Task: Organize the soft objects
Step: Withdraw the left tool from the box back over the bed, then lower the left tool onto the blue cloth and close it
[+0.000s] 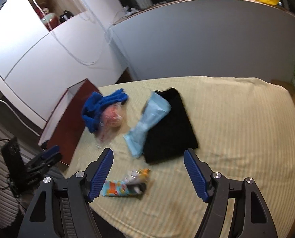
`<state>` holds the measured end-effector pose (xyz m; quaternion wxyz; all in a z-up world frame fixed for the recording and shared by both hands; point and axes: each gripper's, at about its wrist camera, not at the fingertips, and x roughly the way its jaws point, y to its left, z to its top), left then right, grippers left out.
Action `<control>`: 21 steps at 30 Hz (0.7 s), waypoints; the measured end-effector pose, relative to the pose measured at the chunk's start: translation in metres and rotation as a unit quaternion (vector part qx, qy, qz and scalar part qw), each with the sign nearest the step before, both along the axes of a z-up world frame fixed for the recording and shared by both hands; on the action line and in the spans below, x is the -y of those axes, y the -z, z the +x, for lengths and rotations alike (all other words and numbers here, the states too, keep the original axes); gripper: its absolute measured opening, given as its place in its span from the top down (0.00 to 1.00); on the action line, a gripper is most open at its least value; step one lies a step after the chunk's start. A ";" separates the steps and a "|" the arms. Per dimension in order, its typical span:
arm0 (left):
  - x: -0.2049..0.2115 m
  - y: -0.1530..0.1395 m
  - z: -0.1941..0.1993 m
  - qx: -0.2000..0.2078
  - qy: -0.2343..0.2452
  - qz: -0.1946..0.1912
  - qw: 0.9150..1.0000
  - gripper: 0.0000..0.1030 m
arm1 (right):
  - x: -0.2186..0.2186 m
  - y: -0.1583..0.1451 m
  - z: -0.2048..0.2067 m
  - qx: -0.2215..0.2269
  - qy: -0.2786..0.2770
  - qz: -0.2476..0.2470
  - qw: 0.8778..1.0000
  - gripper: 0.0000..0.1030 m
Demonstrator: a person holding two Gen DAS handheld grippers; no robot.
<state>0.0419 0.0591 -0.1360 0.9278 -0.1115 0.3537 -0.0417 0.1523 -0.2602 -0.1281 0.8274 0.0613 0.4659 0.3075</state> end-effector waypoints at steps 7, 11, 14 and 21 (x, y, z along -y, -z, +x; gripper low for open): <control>0.000 0.010 0.020 0.009 -0.032 -0.027 0.999 0.39 | -0.065 -0.033 0.029 0.007 -0.067 0.016 0.998 0.32; -0.003 0.017 0.032 0.009 -0.049 -0.039 0.998 0.39 | -0.115 -0.043 0.049 0.002 -0.106 0.015 0.994 0.32; -0.007 0.024 0.041 0.008 -0.061 -0.053 0.997 0.39 | -0.153 -0.036 0.063 -0.024 -0.131 0.019 0.991 0.32; -0.013 0.033 0.061 0.009 -0.074 -0.071 0.995 0.39 | -0.223 0.003 0.087 -0.069 -0.158 -0.008 0.985 0.32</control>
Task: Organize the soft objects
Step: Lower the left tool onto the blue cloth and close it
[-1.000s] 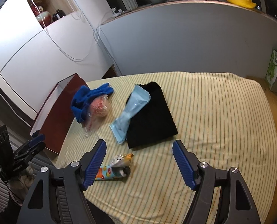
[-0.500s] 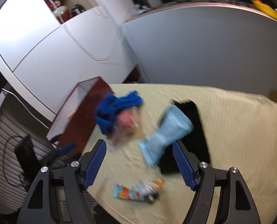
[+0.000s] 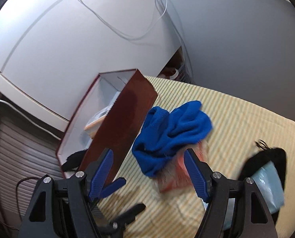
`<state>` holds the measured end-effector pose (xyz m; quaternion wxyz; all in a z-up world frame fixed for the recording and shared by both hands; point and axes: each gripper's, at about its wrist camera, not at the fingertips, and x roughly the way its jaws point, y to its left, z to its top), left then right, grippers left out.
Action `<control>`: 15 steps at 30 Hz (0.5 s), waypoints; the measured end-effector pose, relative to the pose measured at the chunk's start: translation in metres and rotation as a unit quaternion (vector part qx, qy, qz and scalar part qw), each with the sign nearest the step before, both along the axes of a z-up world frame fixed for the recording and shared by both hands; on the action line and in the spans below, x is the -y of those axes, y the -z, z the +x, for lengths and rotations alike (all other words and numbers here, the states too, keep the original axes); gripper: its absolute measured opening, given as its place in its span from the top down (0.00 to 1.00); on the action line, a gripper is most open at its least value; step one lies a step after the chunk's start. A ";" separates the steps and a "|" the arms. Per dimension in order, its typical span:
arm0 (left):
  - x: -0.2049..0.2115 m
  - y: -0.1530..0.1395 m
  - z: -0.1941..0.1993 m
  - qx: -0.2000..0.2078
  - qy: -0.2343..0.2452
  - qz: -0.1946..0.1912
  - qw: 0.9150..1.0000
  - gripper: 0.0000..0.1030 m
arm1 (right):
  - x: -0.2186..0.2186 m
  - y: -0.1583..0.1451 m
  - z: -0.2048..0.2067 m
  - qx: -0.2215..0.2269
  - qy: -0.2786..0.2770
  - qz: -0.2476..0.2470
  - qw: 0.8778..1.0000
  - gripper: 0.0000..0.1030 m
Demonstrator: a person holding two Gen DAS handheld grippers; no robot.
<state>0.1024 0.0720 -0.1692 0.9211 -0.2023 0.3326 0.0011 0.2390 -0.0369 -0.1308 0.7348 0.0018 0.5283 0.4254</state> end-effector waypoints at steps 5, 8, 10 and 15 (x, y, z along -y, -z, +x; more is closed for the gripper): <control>-0.006 0.003 0.015 0.002 -0.011 -0.007 1.000 0.39 | -0.029 0.021 0.012 -0.002 -0.008 -0.022 1.000 0.32; -0.010 0.006 0.021 0.005 -0.018 -0.008 1.000 0.39 | -0.039 0.032 0.020 -0.008 -0.003 -0.026 1.000 0.32; -0.010 0.008 0.026 0.003 -0.019 -0.011 1.000 0.39 | -0.042 0.039 0.026 -0.016 0.004 -0.025 1.000 0.32; -0.014 0.016 0.036 -0.004 -0.024 -0.017 1.000 0.42 | -0.050 0.056 0.032 -0.026 0.008 -0.042 0.999 0.32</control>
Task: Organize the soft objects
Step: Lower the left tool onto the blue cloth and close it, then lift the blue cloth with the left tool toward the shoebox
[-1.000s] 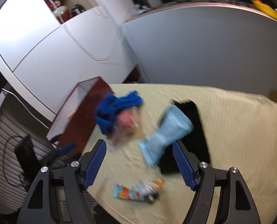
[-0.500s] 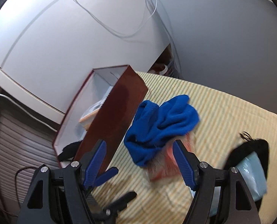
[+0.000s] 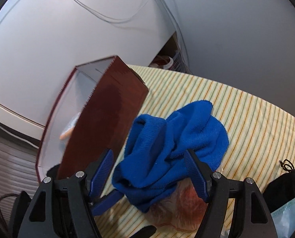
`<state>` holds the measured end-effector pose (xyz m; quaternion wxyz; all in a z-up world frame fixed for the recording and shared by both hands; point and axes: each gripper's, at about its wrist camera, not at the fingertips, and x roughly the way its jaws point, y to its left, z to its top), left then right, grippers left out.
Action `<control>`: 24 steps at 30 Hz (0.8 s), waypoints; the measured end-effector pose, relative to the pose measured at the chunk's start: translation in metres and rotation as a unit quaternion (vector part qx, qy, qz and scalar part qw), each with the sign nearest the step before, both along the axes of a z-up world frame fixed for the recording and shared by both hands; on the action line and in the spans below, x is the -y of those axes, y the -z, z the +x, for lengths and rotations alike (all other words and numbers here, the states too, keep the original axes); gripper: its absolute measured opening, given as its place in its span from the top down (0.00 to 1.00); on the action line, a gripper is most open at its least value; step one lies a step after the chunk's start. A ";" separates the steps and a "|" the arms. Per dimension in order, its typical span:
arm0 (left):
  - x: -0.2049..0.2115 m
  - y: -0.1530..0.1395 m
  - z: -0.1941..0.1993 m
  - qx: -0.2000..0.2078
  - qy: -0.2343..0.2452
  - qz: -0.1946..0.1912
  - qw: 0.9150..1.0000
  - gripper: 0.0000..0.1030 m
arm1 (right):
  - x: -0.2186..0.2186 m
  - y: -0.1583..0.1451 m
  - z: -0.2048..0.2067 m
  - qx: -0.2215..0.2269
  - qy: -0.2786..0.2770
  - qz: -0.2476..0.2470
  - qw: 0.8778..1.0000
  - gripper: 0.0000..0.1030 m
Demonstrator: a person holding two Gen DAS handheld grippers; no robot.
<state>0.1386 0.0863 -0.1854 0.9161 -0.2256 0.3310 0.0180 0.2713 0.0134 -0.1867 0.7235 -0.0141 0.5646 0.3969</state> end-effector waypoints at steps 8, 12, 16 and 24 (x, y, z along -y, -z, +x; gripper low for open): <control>-0.010 0.010 0.009 -0.004 0.002 -0.025 1.000 0.69 | 0.002 0.013 0.000 -0.026 -0.011 -0.006 1.000 0.70; -0.010 0.008 0.009 0.003 0.008 -0.026 1.000 0.90 | -0.001 0.015 -0.005 -0.030 -0.017 -0.005 0.999 0.92; -0.009 -0.001 0.004 0.017 0.016 -0.027 0.999 0.91 | -0.002 0.005 -0.019 -0.012 -0.033 0.000 0.999 0.93; 0.000 -0.033 -0.022 0.062 0.029 -0.015 0.998 0.93 | 0.014 -0.033 -0.044 0.016 -0.031 0.030 0.999 0.94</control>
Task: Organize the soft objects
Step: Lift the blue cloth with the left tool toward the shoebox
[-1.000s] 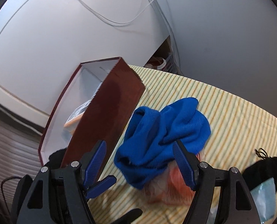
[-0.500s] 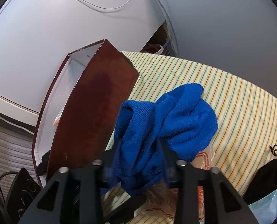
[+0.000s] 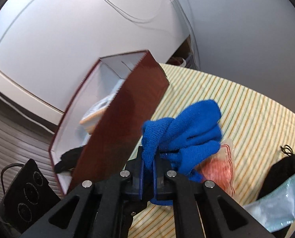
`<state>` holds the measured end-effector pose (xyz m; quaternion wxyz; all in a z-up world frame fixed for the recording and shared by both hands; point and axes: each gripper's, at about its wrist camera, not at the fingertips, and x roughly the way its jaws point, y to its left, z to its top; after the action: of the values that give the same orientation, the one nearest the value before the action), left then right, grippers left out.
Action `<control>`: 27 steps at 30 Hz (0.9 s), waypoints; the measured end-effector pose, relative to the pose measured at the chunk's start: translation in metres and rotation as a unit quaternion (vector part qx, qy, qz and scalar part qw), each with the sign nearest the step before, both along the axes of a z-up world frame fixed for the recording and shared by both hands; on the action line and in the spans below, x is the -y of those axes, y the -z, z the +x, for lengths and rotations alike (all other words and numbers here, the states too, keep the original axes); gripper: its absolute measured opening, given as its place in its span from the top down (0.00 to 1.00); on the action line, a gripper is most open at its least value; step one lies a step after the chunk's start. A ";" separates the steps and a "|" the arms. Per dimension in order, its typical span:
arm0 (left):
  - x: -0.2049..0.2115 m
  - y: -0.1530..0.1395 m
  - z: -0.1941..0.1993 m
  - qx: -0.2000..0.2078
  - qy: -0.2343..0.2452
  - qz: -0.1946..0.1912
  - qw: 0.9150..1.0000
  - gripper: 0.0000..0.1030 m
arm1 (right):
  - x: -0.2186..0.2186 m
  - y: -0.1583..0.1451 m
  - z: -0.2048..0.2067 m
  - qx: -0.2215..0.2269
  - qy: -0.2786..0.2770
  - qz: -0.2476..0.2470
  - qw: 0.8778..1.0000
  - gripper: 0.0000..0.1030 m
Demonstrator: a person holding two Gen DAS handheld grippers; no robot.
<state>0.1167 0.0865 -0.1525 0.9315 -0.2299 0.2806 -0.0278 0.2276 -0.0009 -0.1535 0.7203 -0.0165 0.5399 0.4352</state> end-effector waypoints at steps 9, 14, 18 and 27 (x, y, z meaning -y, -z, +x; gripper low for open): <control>0.011 -0.043 -0.036 0.053 0.008 0.027 0.998 0.93 | 0.022 -0.054 -0.029 0.038 0.003 0.034 0.999 0.94; 0.011 -0.073 -0.059 0.085 0.010 0.040 0.996 0.93 | 0.028 -0.088 -0.051 0.060 -0.001 0.055 0.997 0.94; 0.004 -0.097 -0.081 0.110 0.008 0.052 0.993 0.93 | 0.027 -0.119 -0.070 0.083 -0.010 0.073 0.994 0.94; -0.029 -0.132 -0.120 0.142 -0.010 0.083 0.986 0.93 | -0.008 -0.164 -0.112 0.125 -0.045 0.095 0.987 0.94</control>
<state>-0.0029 0.1155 -0.0205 0.9779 -0.1483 0.1449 -0.0277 0.1151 0.0074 0.0107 0.7601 -0.0263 0.4005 0.5110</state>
